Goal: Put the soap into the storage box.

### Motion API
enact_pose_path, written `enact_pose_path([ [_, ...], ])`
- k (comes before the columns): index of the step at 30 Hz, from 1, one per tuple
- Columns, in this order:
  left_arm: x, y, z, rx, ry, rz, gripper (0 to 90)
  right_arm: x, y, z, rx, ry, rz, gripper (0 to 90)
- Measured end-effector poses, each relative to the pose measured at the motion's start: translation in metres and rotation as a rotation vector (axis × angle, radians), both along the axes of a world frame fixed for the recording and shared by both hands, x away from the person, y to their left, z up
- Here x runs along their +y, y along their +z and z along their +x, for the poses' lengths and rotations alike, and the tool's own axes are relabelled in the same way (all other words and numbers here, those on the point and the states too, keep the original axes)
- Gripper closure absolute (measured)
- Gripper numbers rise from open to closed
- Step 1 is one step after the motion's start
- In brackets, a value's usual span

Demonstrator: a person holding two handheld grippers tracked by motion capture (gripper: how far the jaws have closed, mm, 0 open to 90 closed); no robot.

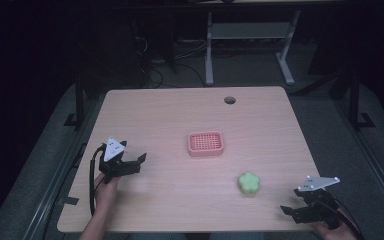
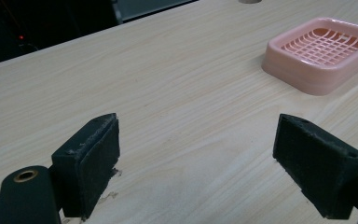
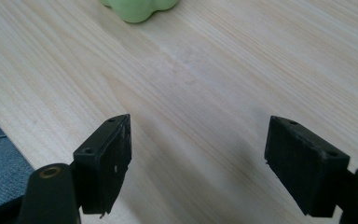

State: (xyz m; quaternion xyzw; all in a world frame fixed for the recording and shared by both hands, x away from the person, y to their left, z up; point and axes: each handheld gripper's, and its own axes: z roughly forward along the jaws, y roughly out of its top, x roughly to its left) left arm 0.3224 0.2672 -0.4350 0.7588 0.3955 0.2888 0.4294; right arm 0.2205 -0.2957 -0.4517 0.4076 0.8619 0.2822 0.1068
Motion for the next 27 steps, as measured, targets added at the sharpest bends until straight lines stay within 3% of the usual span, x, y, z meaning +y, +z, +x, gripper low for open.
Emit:
enact_pose_path([
  [11,-0.002,-0.001,0.0,0.0,-0.009,0.002,14.3,0.015,0.01,0.003,-0.018,0.04,-0.043,22.4],
  [27,-0.002,0.0,0.0,-0.003,-0.006,0.009,14.3,0.035,0.02,0.017,0.033,0.102,-0.066,22.3],
])
